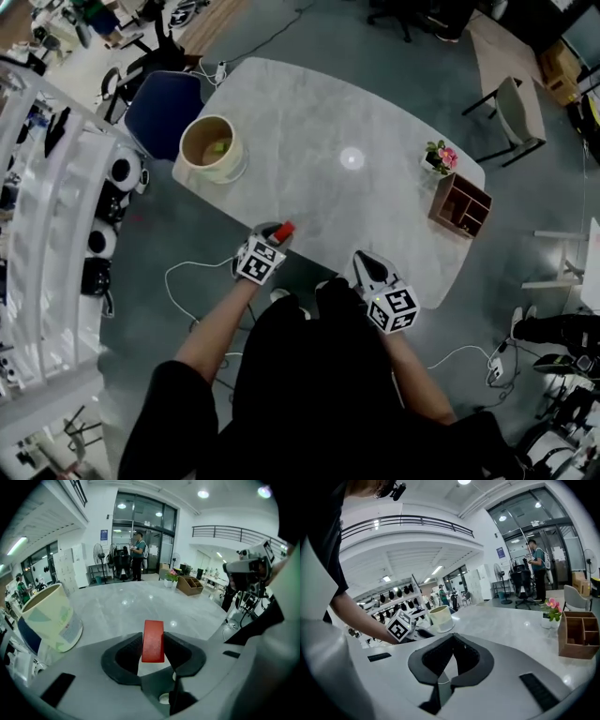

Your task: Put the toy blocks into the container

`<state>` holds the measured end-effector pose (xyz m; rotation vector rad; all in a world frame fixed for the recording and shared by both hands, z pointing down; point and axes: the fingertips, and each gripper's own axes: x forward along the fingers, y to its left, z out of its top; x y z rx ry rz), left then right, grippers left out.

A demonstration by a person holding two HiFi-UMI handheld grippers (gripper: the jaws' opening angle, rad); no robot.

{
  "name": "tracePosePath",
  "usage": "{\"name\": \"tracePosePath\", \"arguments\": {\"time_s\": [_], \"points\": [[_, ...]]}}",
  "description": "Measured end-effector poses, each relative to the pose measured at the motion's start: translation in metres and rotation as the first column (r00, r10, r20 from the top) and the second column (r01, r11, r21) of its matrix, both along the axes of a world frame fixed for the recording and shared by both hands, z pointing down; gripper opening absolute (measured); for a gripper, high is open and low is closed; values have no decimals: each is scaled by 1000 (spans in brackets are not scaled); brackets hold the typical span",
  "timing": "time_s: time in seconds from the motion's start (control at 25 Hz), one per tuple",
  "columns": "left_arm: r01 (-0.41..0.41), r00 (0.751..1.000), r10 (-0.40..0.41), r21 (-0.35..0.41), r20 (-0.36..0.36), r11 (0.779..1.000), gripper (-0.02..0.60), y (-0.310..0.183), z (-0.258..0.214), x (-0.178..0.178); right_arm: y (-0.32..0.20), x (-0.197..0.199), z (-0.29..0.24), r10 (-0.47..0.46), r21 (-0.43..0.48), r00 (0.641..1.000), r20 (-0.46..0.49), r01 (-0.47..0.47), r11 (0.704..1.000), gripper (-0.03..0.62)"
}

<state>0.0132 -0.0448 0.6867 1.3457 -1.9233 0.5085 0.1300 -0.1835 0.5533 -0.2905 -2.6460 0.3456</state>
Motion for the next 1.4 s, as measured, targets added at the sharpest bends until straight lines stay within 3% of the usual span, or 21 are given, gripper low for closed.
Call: {"name": "tracePosePath", "arguments": {"time_s": [0.4, 0.64, 0.96, 1.28, 1.4], "points": [[94, 995, -95, 58, 27, 994, 135, 87, -26, -4, 92, -28, -5, -88, 27, 996, 10, 88, 996, 0], [205, 978, -208, 75, 30, 976, 135, 138, -36, -23, 131, -56, -1, -178, 24, 984, -8, 178, 984, -1], [304, 951, -307, 77, 32, 949, 135, 185, -44, -76, 170, -136, 9, -282, 18, 959, -26, 283, 959, -1], [286, 957, -288, 68, 27, 956, 135, 184, -62, -124, 166, -206, 16, -253, 18, 964, -76, 255, 967, 0], [273, 959, -277, 71, 57, 959, 135, 179, -74, -150, 171, -225, 19, -270, 4, 960, -70, 271, 963, -1]]}}
